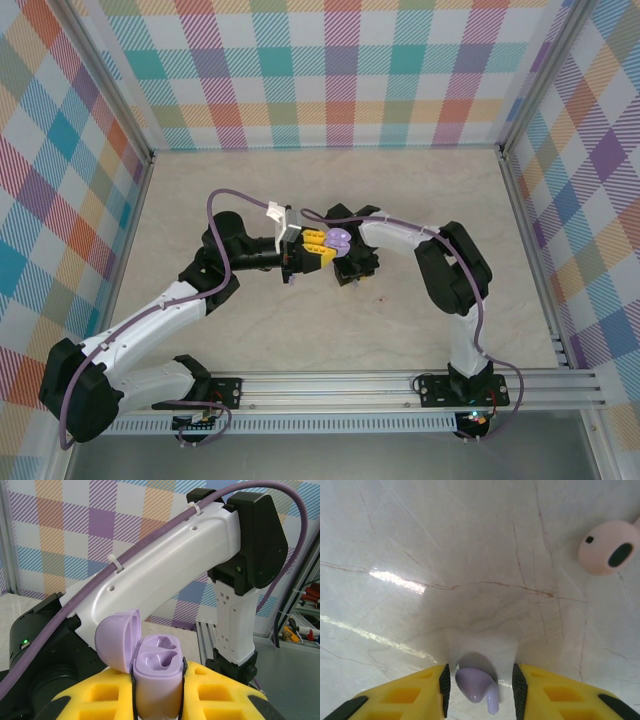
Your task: Insert the wireless bluetooth earbuds into the charging case
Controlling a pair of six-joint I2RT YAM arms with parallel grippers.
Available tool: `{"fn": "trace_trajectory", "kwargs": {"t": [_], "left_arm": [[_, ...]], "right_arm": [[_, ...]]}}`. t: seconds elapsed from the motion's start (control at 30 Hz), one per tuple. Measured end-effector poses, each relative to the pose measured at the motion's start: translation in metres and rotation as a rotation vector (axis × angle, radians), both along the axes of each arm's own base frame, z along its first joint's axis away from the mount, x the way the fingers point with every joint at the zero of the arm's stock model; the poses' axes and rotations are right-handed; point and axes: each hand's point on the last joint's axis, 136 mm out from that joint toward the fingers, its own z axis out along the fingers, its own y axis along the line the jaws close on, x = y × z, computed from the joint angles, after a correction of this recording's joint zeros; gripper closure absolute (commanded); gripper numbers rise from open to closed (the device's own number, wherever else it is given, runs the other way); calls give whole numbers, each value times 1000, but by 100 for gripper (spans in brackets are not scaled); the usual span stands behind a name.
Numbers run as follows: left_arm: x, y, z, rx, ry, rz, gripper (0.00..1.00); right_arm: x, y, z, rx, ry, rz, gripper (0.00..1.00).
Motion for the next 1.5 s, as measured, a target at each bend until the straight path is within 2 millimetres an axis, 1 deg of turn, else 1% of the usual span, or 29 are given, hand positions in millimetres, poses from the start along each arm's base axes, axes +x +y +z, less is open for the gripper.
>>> {"fn": "trace_trajectory", "kwargs": {"t": [0.07,0.13,0.37,0.6,0.9,1.17,1.3,1.4,1.5], "left_arm": [[0,0,0,0,0,0,82],[0,0,0,0,0,0,82],[0,0,0,0,0,0,82],[0,0,0,0,0,0,82],[0,0,0,0,0,0,82],[0,0,0,0,1,0,82],[0,0,0,0,1,1,82],[0,0,0,0,1,1,82],[0,0,0,0,1,1,82]], "right_arm": [[0,0,0,-11,3,2,61],[0,0,-1,-21,2,6,63],[0,-2,-1,-55,-12,18,65],[1,-4,-1,-73,-22,17,73],[1,-4,-1,-71,-22,4,76],[5,-11,0,-9,-32,-45,76],[7,-12,0,4,-41,-35,76],[8,-11,0,9,-47,-5,73],[9,-11,0,9,-51,21,67]]}}
